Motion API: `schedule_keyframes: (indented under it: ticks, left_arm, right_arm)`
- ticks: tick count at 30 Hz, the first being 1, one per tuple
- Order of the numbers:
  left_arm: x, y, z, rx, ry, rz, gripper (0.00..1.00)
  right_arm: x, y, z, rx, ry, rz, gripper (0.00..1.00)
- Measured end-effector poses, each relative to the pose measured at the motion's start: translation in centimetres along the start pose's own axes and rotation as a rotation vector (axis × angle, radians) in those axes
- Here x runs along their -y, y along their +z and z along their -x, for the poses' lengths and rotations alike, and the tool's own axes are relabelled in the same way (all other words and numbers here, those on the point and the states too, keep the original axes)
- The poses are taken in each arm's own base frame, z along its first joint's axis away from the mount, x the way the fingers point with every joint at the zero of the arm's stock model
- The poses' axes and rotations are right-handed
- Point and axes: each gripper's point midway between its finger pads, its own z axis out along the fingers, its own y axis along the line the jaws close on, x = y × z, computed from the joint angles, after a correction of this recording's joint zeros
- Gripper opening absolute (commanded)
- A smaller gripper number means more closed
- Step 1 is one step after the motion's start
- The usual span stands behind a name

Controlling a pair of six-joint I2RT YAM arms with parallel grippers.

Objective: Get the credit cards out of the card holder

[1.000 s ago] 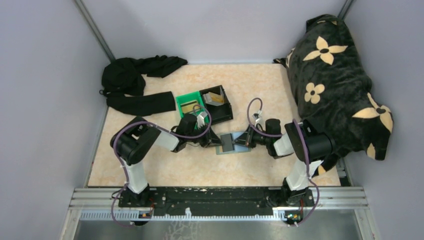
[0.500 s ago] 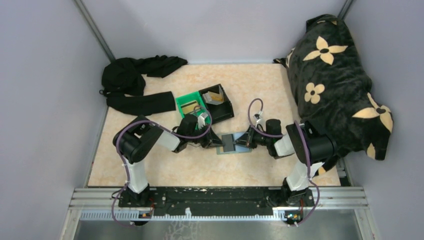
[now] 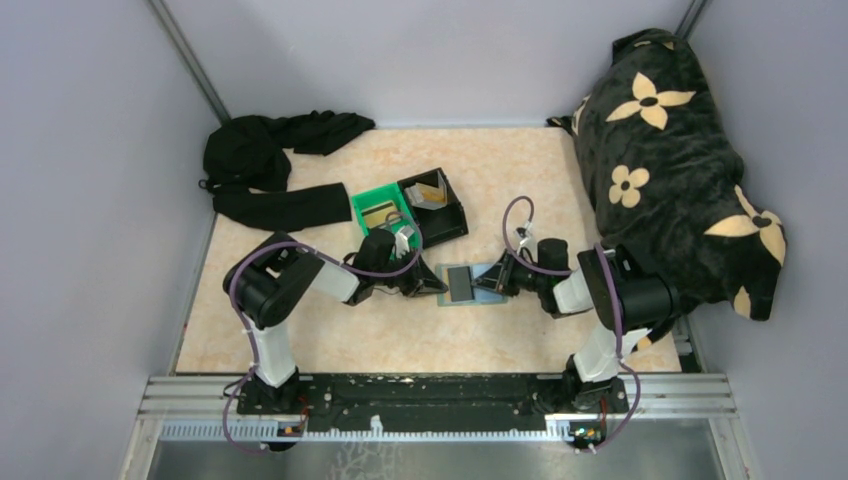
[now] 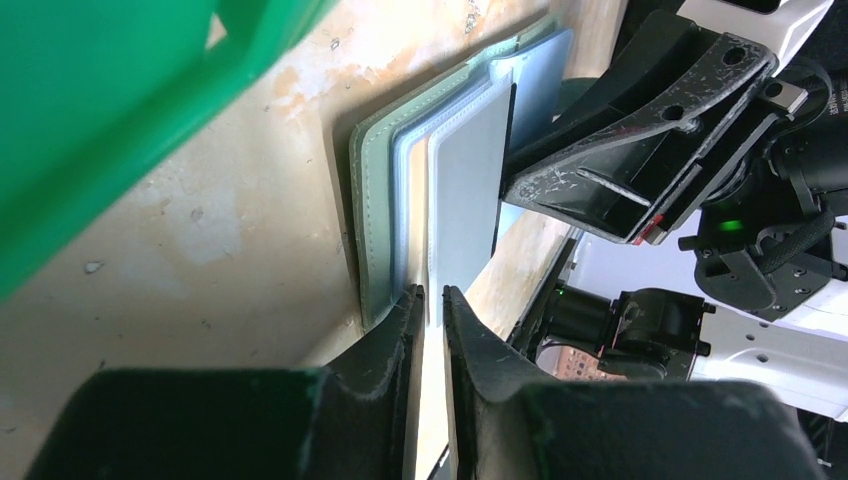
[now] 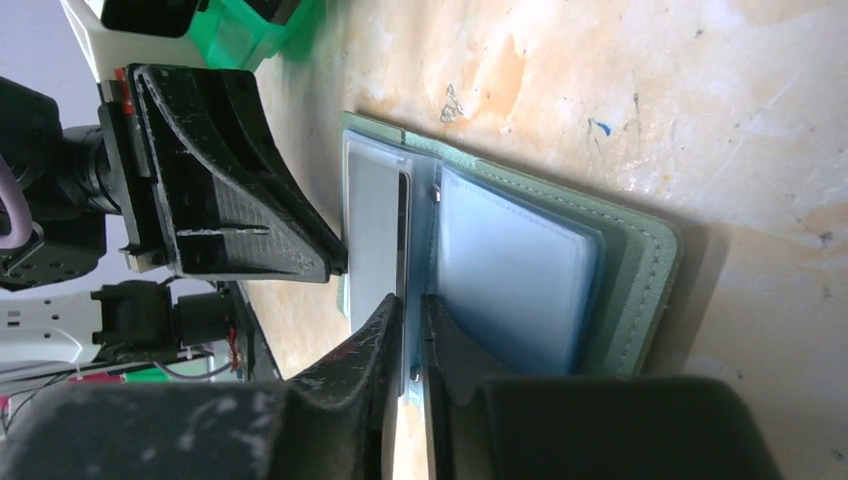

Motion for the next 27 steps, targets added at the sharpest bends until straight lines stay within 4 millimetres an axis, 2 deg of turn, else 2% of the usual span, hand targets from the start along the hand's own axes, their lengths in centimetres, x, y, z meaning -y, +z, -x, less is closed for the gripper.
schedule_keyframes:
  ticks: [4,7,15,21,26,27]
  left_arm:
    - [0.0,0.0,0.0,0.0,0.0,0.0,0.19]
    - [0.0,0.0,0.0,0.0,0.0,0.0,0.2]
    - [-0.01,0.0,-0.01,0.0,0.001,0.0,0.19]
    - [-0.01,0.0,-0.02,-0.001,0.002,0.0,0.19]
    - [-0.01,0.0,-0.02,-0.001,0.003,0.0,0.19]
    - [-0.01,0.0,-0.02,-0.001,0.003,0.0,0.19]
  right_arm:
    - [-0.26,0.01,0.33,0.011,-0.011,0.013,0.21]
    - [-0.32,-0.04,0.49,0.019,-0.018,0.018,0.14]
    - [-0.37,0.0,0.39,0.015,-0.014,0.026,0.19]
    - [-0.39,0.4,0.19,0.006,0.011,0.06,0.18]
    - [-0.41,0.59,0.15,0.006,0.025,0.076,0.0]
    - [-0.42,0.6,0.17,0.007,0.027,0.076,0.0]
